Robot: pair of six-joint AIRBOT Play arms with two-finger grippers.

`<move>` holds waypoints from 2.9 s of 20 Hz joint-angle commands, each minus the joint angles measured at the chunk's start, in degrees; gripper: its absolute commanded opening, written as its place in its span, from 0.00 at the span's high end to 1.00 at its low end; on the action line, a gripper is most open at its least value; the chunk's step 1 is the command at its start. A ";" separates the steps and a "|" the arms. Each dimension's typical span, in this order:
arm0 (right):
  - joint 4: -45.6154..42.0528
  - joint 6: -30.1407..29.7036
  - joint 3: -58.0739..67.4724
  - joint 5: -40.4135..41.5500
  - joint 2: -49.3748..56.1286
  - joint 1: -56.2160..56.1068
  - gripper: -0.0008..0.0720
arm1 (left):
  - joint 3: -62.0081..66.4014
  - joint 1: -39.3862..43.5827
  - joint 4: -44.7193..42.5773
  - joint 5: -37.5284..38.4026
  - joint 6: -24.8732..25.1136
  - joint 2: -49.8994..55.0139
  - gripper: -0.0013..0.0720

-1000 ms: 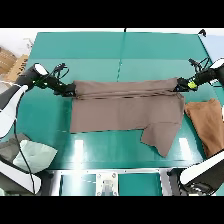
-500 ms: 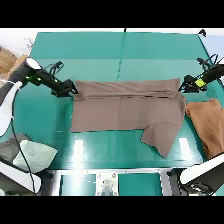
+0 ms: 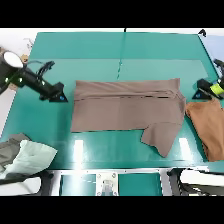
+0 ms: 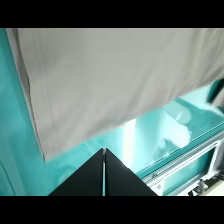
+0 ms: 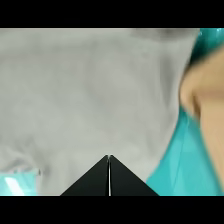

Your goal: Fold the shirts.

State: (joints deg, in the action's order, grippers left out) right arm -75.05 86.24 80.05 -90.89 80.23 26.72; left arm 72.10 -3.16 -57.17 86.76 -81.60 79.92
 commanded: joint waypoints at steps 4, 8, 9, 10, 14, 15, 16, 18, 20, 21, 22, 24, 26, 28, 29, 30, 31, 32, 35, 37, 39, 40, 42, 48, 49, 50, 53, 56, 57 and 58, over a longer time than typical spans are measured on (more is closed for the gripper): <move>-0.59 6.86 -36.17 9.94 -28.68 8.13 0.92 | -32.46 1.64 -0.28 -14.73 -5.68 -25.38 0.27; 2.34 8.72 -47.04 17.07 -33.92 8.72 0.68 | -44.59 8.24 5.22 -25.68 -12.24 -27.89 0.08; 3.50 8.72 -48.57 19.10 -33.86 8.72 0.68 | -47.21 10.75 6.80 -30.82 -14.08 -27.89 0.08; 4.42 8.72 -49.75 21.11 -33.77 8.72 0.68 | -49.42 12.79 8.50 -35.65 -16.41 -27.89 0.08; 6.93 8.70 -51.69 27.43 -33.66 8.70 0.68 | -53.94 18.69 13.73 -52.30 -21.59 -27.26 0.09; 7.65 8.70 -51.78 28.44 -33.53 8.70 0.68 | -53.90 19.54 14.21 -55.23 -22.23 -26.10 0.09; 8.35 8.68 -51.80 29.29 -33.51 8.70 0.68 | -53.88 20.02 15.72 -57.90 -22.80 -24.68 0.09; 9.42 8.68 -51.80 30.23 -33.46 8.52 0.68 | -53.86 20.20 20.06 -61.75 -22.88 -21.22 0.09; 9.68 8.24 -51.80 30.95 -33.18 7.34 0.68 | -52.72 20.20 21.84 -63.39 -22.64 -17.81 0.41; 9.68 8.00 -51.80 31.10 -32.94 6.62 0.68 | -51.54 20.20 22.23 -64.02 -20.85 -16.46 0.68; 9.68 7.98 -51.80 31.08 -32.59 6.19 0.68 | -50.03 20.20 22.40 -63.91 -18.67 -15.72 0.82; 9.49 7.78 -51.80 30.86 -32.15 6.21 0.67 | -46.82 20.17 22.23 -62.55 -13.64 -15.52 0.95; 8.22 7.78 -51.74 29.29 -32.13 6.23 0.52 | -43.95 18.14 20.35 -57.61 -10.51 -15.50 0.95; 6.62 7.82 -51.60 26.23 -32.13 6.23 0.52 | -42.16 13.62 16.37 -50.60 -9.73 -15.52 0.95; 6.43 7.82 -51.56 24.72 -32.13 6.23 0.52 | -41.59 11.17 14.32 -47.58 -9.01 -15.50 0.95; 6.38 7.82 -51.58 23.45 -32.13 6.23 0.52 | -41.18 9.16 13.00 -45.29 -7.39 -15.52 0.95; 6.16 7.82 -51.58 22.16 -32.15 6.23 0.44 | -41.13 7.63 12.96 -43.87 -6.10 -15.50 0.95; 5.81 7.85 -51.69 20.44 -32.15 6.23 0.38 | -41.13 6.67 12.96 -43.15 -4.70 -15.50 0.95; 5.53 7.85 -53.20 17.86 -32.15 6.23 0.38 | -41.13 6.27 13.03 -43.34 -3.28 -15.50 0.95; 8.04 7.48 -56.19 18.97 -32.13 6.23 0.38 | -41.13 6.27 13.03 -43.25 -1.77 -15.50 0.95; 12.39 5.20 -60.30 22.29 -32.13 6.23 0.38 | -41.13 6.27 13.03 -43.21 -1.66 -15.50 0.95; 14.51 4.48 -62.38 24.39 -32.13 6.23 0.38 | -41.13 6.27 13.03 -43.17 -1.66 -15.50 0.95; 18.91 1.95 -65.72 27.89 -32.13 6.23 0.39 | -41.13 6.27 13.05 -42.73 -1.33 -15.50 0.95; 28.06 -6.45 -64.98 31.50 -32.17 6.23 0.82 | -40.92 6.25 12.50 -39.93 -0.37 -15.50 0.95; 27.67 -6.82 -63.54 29.46 -32.17 6.23 0.96 | -40.13 6.25 10.69 -38.42 -0.39 -15.52 0.95; 27.17 -6.78 -62.14 27.28 -32.17 6.23 0.96 | -38.84 6.25 7.89 -36.28 -0.44 -15.52 0.95; 22.82 -2.67 -59.17 21.77 -33.53 6.23 0.96 | -34.34 6.27 -0.72 -27.65 -2.51 -16.17 0.96; 13.70 3.80 -58.21 17.44 -37.77 6.23 0.96 | -32.02 6.27 -4.52 -19.17 -2.38 -16.17 0.96; 10.16 5.64 -57.79 15.98 -39.41 6.23 0.96 | -32.02 6.27 -5.79 -16.87 -2.38 -16.15 0.96; 7.72 6.99 -57.07 14.80 -40.72 6.23 0.96 | -32.02 6.27 -7.39 -14.75 -2.36 -16.17 0.96</move>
State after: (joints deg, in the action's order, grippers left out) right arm -58.85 87.88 21.52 -71.35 42.78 32.95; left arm 38.87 3.16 -59.22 63.79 -83.66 63.83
